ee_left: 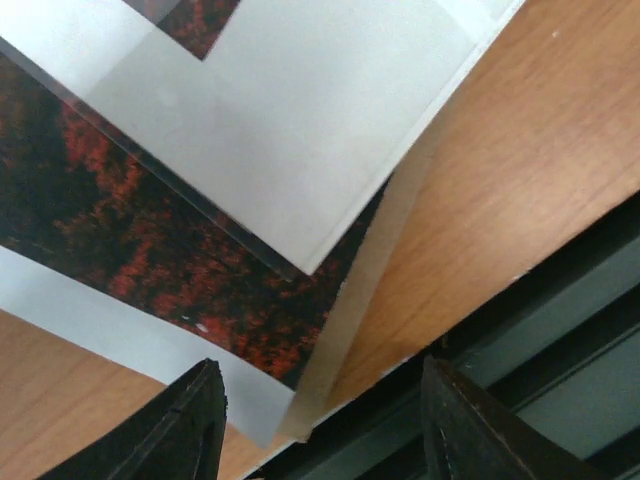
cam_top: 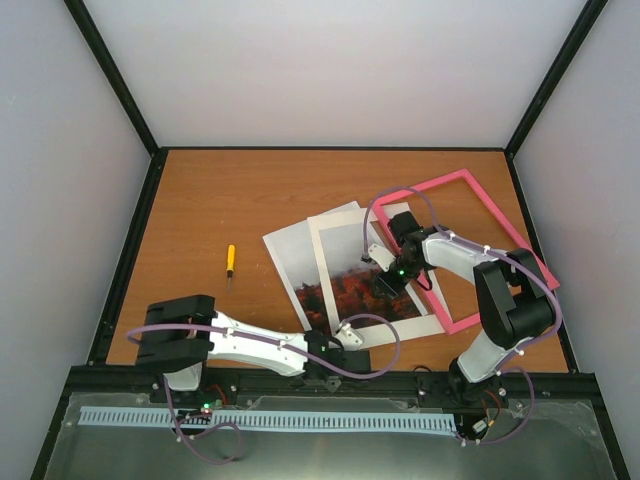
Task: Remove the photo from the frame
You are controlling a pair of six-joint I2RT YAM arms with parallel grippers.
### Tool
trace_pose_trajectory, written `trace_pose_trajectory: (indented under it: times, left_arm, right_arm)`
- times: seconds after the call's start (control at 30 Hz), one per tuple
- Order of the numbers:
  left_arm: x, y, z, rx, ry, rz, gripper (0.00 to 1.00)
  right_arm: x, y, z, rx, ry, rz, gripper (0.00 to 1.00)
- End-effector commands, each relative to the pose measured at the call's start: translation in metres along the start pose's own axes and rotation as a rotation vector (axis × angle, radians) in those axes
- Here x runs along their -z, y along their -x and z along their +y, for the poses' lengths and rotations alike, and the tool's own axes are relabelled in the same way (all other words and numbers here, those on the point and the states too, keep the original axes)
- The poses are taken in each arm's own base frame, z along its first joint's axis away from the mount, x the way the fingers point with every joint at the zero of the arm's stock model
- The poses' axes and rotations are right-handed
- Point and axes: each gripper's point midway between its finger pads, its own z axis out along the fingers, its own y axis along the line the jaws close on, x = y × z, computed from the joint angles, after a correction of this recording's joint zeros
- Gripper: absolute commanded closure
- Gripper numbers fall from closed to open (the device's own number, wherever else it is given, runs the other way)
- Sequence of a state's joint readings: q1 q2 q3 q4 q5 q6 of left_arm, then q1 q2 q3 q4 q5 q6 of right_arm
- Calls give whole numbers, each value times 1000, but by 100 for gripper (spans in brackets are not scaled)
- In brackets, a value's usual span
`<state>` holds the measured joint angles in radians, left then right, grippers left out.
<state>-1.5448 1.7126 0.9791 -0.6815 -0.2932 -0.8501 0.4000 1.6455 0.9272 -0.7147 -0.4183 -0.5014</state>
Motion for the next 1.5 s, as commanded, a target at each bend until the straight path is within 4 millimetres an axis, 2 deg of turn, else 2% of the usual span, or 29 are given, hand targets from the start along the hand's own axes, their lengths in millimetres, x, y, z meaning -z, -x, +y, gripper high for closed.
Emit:
trace_pose_trajectory:
  times: [0.0, 0.33, 0.53, 0.6, 0.7, 0.83, 0.97, 1.1, 1.3, 1.47]
  left_arm:
    - [0, -9, 26, -118, 125, 19, 47]
    - [19, -4, 34, -141, 107, -28, 48]
    - [15, -3, 34, -159, 117, -34, 48]
    - [16, 0, 39, -117, 152, -41, 48]
    - [29, 5, 44, -57, 149, -73, 45]
    - [35, 2, 20, -144, -48, -106, 44]
    - [36, 4, 15, -259, -65, -121, 45]
    - [30, 11, 2, -345, -76, -133, 46]
    - [8, 9, 17, -355, 93, -45, 53]
    - [2, 6, 21, -355, 138, -21, 61]
  right_arm:
    - [2, 0, 4, 21, -2, -7, 51]
    - [2, 0, 4, 18, 5, -3, 51]
    - [1, -1, 4, 18, 4, 0, 51]
    - [2, -1, 4, 17, 5, -2, 51]
    - [1, -1, 5, 18, 9, -1, 51]
    - [1, -1, 4, 17, 9, 1, 51]
    - [0, -2, 5, 16, 9, 3, 51]
    - [1, -2, 4, 14, 5, 3, 51]
    - [1, -2, 4, 13, 4, 3, 51]
    - [0, -3, 4, 13, 8, 8, 51]
